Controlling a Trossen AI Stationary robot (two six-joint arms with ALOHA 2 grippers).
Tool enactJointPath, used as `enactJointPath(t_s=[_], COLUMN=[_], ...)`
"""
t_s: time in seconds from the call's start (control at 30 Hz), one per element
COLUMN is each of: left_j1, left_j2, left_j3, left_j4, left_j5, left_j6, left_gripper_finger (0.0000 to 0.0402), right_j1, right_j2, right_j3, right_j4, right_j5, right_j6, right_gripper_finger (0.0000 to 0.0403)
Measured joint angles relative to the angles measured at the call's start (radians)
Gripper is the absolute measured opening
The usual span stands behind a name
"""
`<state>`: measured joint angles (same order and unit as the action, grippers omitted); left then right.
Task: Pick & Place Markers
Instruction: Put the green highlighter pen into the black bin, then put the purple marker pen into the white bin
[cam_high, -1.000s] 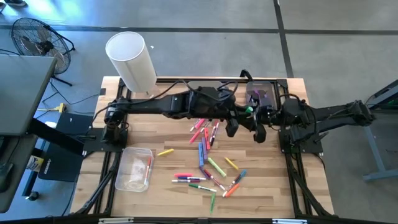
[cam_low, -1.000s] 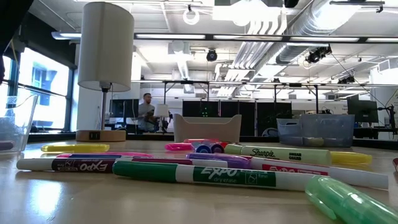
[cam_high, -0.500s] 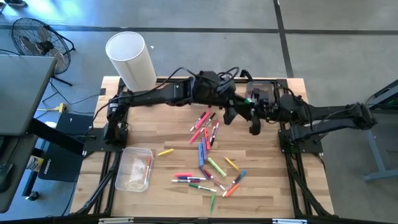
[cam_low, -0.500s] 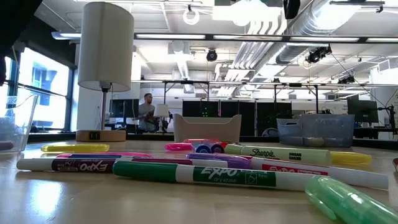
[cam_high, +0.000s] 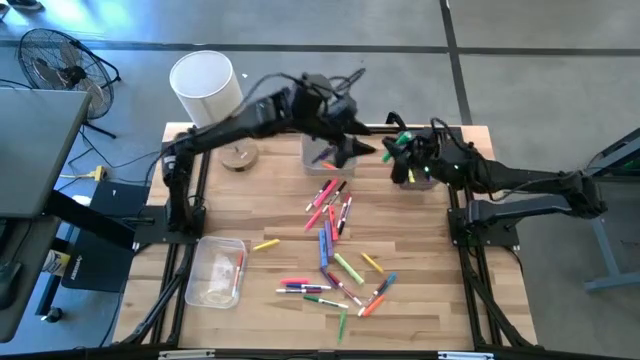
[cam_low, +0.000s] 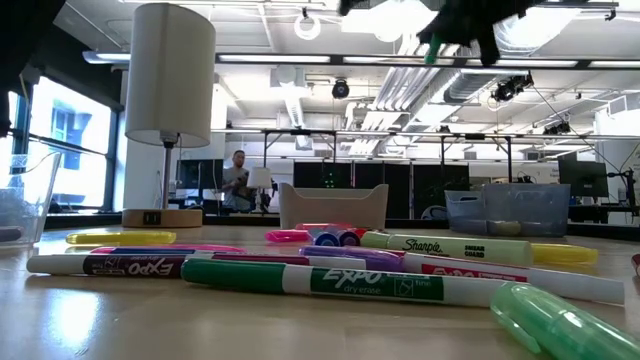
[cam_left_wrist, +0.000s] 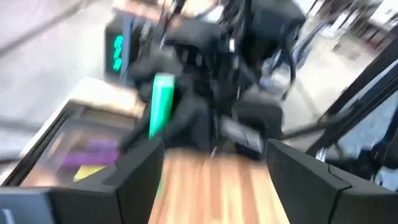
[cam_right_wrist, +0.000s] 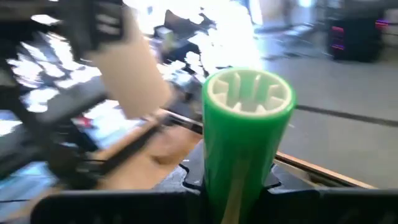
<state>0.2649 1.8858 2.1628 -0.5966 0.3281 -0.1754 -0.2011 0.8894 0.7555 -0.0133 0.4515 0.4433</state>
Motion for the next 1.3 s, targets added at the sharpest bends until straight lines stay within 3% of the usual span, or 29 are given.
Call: enactJointPath(t_s=[0.2,0.3,0.57,0.83,0.97,1.13,1.3], left_j1=[0.069,0.079,0.075,0.074,0.072,0.020,-0.126], left_j2=[-0.024,-0.054,-0.147,-0.326,-0.398,-0.460,-0.472], left_j3=[-0.004,-0.021,-0.292,-0.621,-0.717,-0.773,-0.776], left_j4=[-0.135,-0.194,-0.164,-0.054,-0.041,-0.062,-0.138], left_j5=[0.107,0.102,0.039,-0.086,-0.160,-0.225,-0.412], left_j6=[0.039,0.072,0.036,-0.103,-0.172,-0.232,-0.266], left_gripper_finger=[0.0281,0.0281,0.0282,0.0282,0.0282,0.0281,0.0260], right_j1=[-0.247,-0.391,-0.646,-0.732,-0.742,-0.742,-0.742], right_j2=[0.000,0.013,0.157,0.379,0.443,0.440,0.341], right_j3=[0.001,0.001,0.001,0.001,0.001,0.002,0.002], right_j4=[-0.109,-0.208,-0.488,-0.590,-0.587,-0.584,-0.593], right_j5=[-0.104,-0.201,-0.348,-0.349,-0.351,-0.354,-0.357], right_j6=[0.053,0.120,0.121,0.042,0.020,-0.032,-0.099], right_gripper_finger=[0.0042,0.0042,0.0042,0.0043,0.0084,0.0122,0.0126])
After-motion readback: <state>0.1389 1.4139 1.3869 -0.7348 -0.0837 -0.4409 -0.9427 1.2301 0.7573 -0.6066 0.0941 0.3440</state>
